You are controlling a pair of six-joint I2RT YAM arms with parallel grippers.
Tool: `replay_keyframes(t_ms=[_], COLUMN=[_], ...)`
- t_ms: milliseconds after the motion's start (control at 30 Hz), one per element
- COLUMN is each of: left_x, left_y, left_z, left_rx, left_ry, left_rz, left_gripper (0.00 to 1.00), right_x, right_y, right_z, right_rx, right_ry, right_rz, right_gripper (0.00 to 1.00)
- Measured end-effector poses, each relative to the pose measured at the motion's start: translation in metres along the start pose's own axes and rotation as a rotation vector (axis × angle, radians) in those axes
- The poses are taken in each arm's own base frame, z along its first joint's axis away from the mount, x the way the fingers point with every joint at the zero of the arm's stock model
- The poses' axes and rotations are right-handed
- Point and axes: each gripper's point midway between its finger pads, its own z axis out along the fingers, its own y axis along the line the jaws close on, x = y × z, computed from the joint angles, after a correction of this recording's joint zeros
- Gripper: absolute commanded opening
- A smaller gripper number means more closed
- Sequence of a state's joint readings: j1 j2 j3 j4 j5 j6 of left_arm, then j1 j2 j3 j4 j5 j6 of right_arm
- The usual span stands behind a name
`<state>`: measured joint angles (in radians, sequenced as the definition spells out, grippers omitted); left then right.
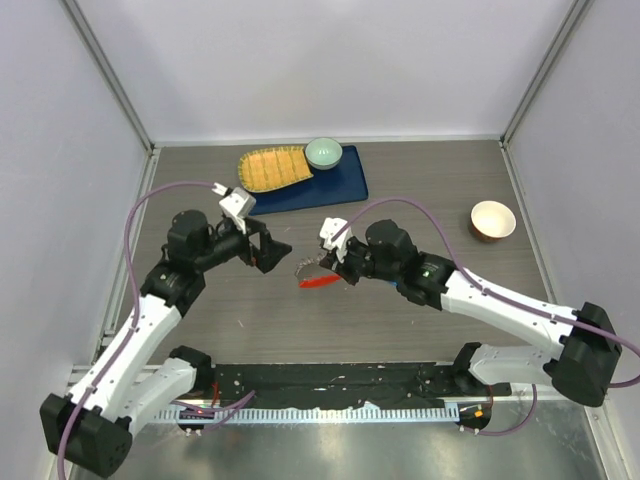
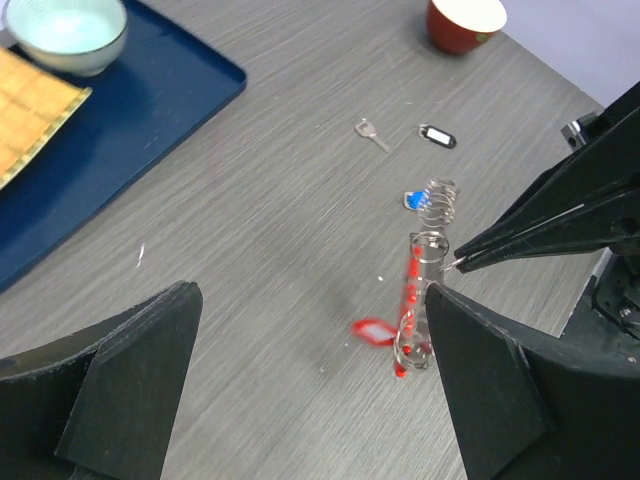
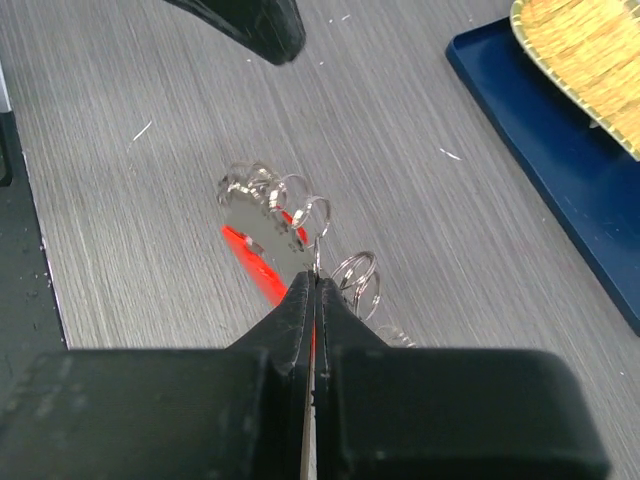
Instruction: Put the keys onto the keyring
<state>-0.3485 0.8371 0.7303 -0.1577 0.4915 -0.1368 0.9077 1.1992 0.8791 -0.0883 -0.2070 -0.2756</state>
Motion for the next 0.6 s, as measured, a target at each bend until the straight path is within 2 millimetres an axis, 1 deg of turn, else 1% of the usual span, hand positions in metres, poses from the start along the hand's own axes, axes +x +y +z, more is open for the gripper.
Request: replay_keyframes(t_ms=[133, 167, 233, 300, 467, 533, 600], left_x=[-0.013, -0.015, -0.017, -0.015, 0.007, 0.023, 0.046], left_y=[-0.011, -0.014, -0.018, -0.024, -0.037, -0.043, -0.050], left_z=[0.021, 0.027, 0.038, 0.051, 0.071, 0.073, 0.069], left_rx=[0.082, 0.103, 0.133, 0.166, 0.206, 0.207, 0.199], left_ry=[0.006, 0.010, 0.020, 0.031, 0.079, 0.084, 0.091], left_rz=[0.051, 0.057, 0.062, 0.063, -0.001, -0.033, -0.059], left_gripper=[0.96, 0.94, 0.91, 0.86, 0.84, 0.84, 0.84], right_x=[-0.003, -0.002, 0.001, 0.005, 0.015, 0.022, 0.031], right_y=[-0.003, -0.004, -0.006, -0.007, -0.010, -0.009, -0.008], right_z=[-0.008, -0.010, -0.012, -0.014, -0.013, -0.011, -0.007], right_rx=[0.039, 0.051, 0.072, 0.091, 0.127, 0.131, 0.131], right_ry=[-0.040, -0.047, -0.062, -0.073, -0.083, -0.086, -0.084], right_rz=[0.011, 0.014, 0.023, 0.031, 0.046, 0.054, 0.062], right_gripper=[0.01, 0.01, 0.01, 0.01, 0.01, 0.01, 0.01])
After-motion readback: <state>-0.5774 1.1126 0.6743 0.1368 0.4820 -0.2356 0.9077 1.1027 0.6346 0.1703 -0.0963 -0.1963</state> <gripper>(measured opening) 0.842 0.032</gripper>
